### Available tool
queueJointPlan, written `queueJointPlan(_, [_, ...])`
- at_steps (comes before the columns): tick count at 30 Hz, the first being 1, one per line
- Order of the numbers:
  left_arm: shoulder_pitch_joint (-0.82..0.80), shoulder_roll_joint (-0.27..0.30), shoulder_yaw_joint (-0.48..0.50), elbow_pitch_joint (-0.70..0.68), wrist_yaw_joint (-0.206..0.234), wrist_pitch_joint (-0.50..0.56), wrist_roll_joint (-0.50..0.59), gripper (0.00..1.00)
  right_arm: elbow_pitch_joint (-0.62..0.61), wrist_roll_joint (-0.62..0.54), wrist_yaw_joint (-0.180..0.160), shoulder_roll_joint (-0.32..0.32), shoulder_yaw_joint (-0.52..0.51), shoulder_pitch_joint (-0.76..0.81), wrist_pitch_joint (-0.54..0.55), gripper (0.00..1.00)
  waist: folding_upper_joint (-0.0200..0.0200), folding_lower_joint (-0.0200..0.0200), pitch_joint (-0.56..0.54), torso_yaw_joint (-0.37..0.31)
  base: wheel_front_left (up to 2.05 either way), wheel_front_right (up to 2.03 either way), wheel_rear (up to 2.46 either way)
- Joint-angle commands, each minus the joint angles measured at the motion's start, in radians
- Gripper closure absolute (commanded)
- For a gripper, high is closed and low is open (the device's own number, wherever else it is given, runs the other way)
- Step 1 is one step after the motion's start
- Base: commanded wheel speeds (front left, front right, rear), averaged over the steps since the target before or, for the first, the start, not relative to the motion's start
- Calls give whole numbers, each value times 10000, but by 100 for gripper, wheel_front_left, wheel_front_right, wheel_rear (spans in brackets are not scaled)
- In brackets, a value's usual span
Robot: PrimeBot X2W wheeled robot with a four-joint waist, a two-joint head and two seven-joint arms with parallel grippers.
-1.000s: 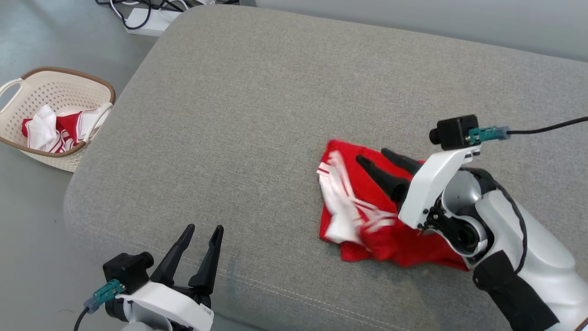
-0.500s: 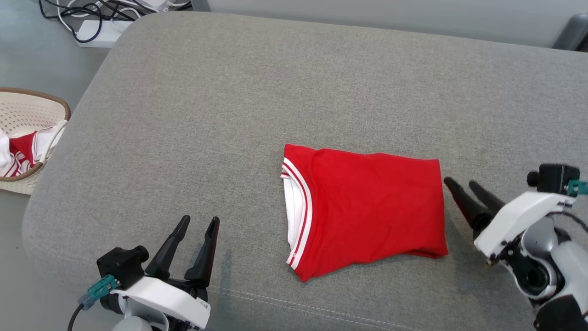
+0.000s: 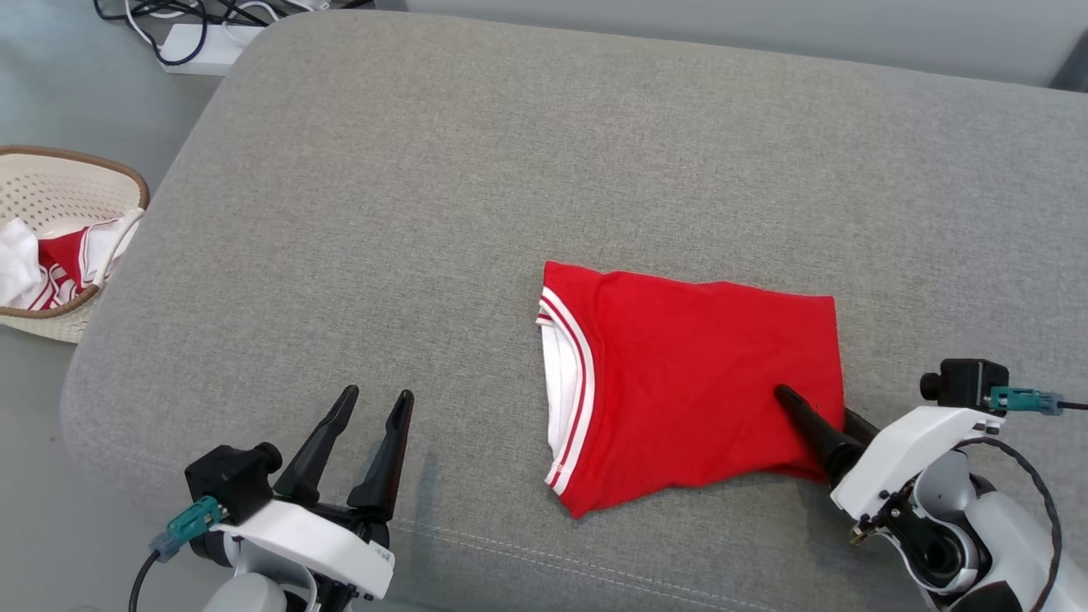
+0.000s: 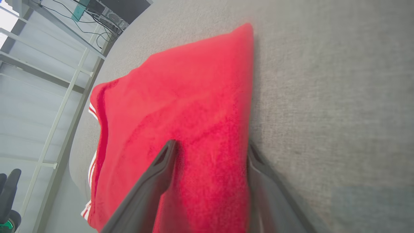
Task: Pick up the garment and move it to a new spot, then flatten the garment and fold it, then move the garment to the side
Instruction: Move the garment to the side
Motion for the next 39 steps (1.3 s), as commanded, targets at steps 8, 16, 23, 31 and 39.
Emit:
queueJointPlan(8, [-234,213,344,-118,4,-59,43,0,334,24,44,242,411,-453,-423,100,0,0,-195,248,0,0,0])
queueJointPlan(16, [-12,397,326,-136,4,-59,97,0,383,253,44,-2,261,-391,-1394,100,0,0,-637,-342,0,0,0])
queueJointPlan(23, [-7,535,56,-163,4,-59,77,0,391,477,44,-194,258,39,-1703,100,0,0,-1054,-1603,0,0,0])
queueJointPlan(31, [-22,514,-15,-229,4,-59,55,0,248,979,44,-289,304,613,-1639,100,0,0,-1258,-3397,0,0,0])
queueJointPlan(39, [83,438,105,-253,4,-59,49,0,255,1070,44,-418,370,707,-1649,100,0,0,-1181,-4475,0,0,0])
